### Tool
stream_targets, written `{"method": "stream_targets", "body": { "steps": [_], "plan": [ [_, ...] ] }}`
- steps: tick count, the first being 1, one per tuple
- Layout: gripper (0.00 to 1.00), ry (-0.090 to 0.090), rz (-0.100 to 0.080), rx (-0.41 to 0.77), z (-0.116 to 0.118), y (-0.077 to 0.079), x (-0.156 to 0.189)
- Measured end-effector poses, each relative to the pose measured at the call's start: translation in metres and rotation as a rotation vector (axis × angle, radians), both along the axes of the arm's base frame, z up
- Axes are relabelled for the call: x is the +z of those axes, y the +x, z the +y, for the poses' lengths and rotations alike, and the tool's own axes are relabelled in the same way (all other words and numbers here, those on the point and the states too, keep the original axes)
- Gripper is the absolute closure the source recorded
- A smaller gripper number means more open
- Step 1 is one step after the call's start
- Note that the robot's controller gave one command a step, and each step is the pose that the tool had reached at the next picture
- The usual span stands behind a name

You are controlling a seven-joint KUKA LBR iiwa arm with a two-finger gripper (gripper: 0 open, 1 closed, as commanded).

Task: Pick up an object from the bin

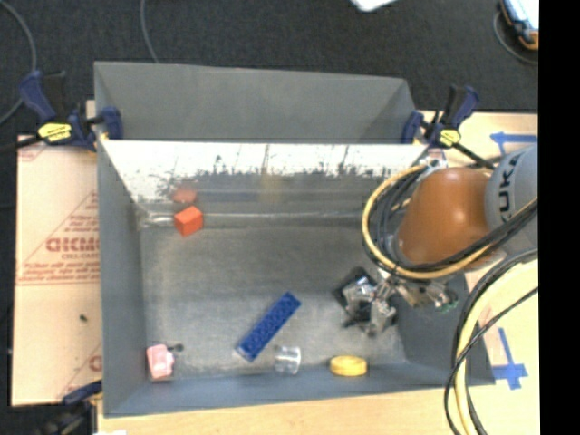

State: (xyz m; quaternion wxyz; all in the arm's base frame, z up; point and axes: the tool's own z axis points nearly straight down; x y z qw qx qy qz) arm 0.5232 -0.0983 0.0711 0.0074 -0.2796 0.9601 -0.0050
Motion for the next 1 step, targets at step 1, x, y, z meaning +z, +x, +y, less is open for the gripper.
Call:
{"method": "stream_targets", "body": {
  "steps": [1],
  "plan": [
    [1.0, 0.0, 0.0, 0.001, 0.0, 0.0, 0.0]
  ]
}}
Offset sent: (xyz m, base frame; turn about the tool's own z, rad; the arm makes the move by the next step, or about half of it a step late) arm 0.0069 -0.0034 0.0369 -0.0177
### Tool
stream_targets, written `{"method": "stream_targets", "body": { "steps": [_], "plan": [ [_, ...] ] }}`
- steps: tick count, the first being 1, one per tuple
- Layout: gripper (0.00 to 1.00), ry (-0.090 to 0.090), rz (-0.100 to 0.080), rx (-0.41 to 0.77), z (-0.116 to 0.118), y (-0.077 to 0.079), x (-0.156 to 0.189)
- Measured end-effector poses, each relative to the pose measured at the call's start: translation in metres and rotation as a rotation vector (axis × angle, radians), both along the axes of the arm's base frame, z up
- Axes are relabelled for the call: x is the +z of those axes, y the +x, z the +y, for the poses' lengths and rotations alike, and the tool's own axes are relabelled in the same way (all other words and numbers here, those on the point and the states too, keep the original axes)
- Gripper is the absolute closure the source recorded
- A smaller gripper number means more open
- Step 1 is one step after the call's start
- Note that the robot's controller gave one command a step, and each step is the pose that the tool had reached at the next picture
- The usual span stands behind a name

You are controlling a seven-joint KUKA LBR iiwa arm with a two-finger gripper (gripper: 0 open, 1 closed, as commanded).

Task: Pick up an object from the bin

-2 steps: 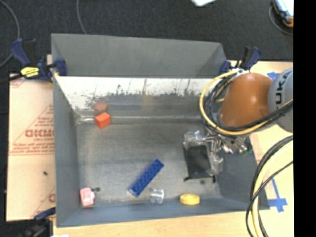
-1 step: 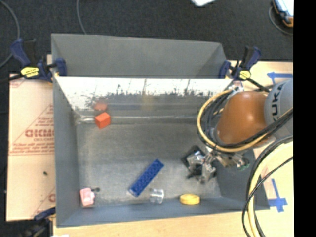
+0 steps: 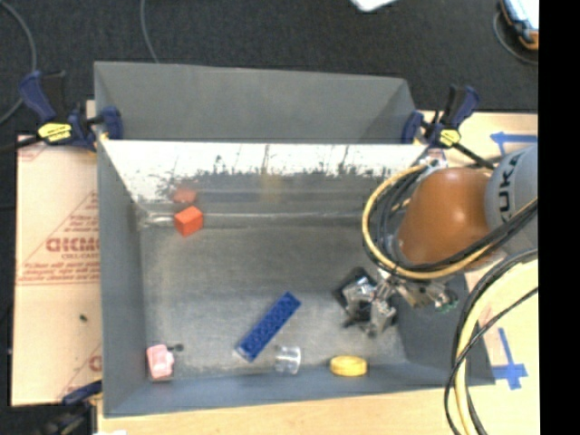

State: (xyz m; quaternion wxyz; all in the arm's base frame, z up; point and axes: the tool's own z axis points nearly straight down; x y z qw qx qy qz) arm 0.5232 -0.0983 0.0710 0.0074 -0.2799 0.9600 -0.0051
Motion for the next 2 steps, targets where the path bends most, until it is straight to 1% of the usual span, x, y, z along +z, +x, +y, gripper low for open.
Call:
{"method": "stream_targets", "body": {
  "steps": [1, 2],
  "plan": [
    [1.0, -0.001, -0.007, 0.015, -0.004, 0.009, 0.039],
    [1.0, -0.001, -0.009, -0.016, 0.0, 0.008, 0.092]
  ]
}}
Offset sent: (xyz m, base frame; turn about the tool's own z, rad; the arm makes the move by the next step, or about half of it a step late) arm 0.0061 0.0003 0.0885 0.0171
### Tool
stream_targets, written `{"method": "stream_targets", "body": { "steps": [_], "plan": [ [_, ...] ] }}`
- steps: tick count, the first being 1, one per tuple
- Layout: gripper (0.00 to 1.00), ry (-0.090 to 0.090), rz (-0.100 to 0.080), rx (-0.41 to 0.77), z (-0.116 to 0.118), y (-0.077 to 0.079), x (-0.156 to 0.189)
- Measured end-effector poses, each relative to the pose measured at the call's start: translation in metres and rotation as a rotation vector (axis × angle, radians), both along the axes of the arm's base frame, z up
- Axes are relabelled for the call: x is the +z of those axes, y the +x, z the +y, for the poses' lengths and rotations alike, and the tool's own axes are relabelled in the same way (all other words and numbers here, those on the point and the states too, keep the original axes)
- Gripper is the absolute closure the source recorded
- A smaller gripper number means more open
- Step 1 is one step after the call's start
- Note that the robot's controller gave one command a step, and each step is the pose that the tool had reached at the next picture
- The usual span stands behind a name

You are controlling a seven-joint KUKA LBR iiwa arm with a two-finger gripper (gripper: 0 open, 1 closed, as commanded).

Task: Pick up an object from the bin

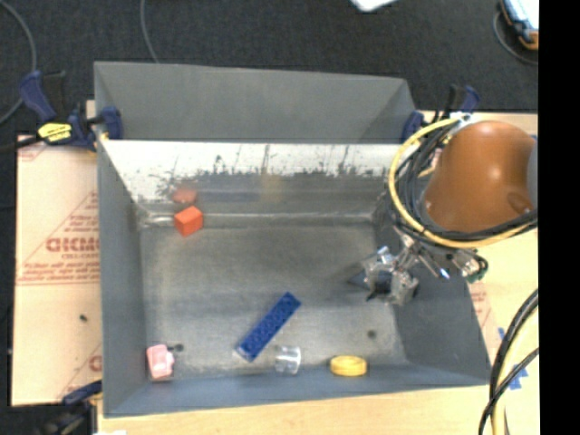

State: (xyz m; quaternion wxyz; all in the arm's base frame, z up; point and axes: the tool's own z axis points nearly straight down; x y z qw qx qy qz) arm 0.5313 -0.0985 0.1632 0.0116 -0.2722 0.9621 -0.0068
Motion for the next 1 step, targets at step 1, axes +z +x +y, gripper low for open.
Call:
{"method": "stream_targets", "body": {
  "steps": [1],
  "plan": [
    [1.0, -0.002, -0.01, 0.042, 0.0026, 0.0175, 0.0608]
  ]
}}
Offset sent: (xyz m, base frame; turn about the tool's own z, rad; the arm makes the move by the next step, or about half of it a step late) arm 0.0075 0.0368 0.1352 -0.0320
